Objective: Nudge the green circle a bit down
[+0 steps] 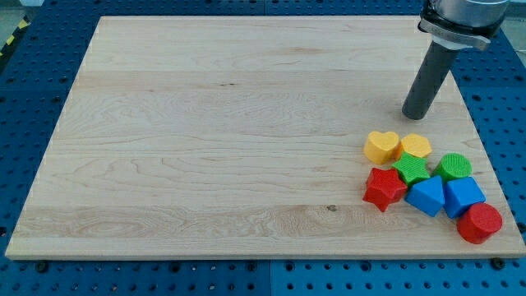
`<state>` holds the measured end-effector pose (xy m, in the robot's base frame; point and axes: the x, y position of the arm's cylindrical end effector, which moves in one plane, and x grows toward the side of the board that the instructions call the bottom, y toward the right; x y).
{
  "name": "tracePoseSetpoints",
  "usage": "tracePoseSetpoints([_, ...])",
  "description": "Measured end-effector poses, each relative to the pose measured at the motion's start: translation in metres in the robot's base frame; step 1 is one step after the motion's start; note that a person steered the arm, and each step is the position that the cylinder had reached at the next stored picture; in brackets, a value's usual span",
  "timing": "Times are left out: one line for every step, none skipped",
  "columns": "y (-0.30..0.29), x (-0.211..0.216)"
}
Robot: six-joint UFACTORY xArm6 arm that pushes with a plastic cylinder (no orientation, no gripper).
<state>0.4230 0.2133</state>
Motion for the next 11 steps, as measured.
tracePoseSetpoints([0.0,0.0])
tracePoseSetpoints([-0.008,0.0])
tracePoseSetpoints([0.002,0.006])
tracePoseSetpoints([0.022,0.039])
tracePoseSetpoints([0.054,0.043])
tracePoseSetpoints([0.044,0.057])
tracePoseSetpoints([0.031,0.067])
tracePoseSetpoints([0.022,0.07])
tracePoseSetpoints([0.016,0.072])
tracePoseSetpoints([0.0,0.072])
tracePoseSetpoints([-0.029,0.072])
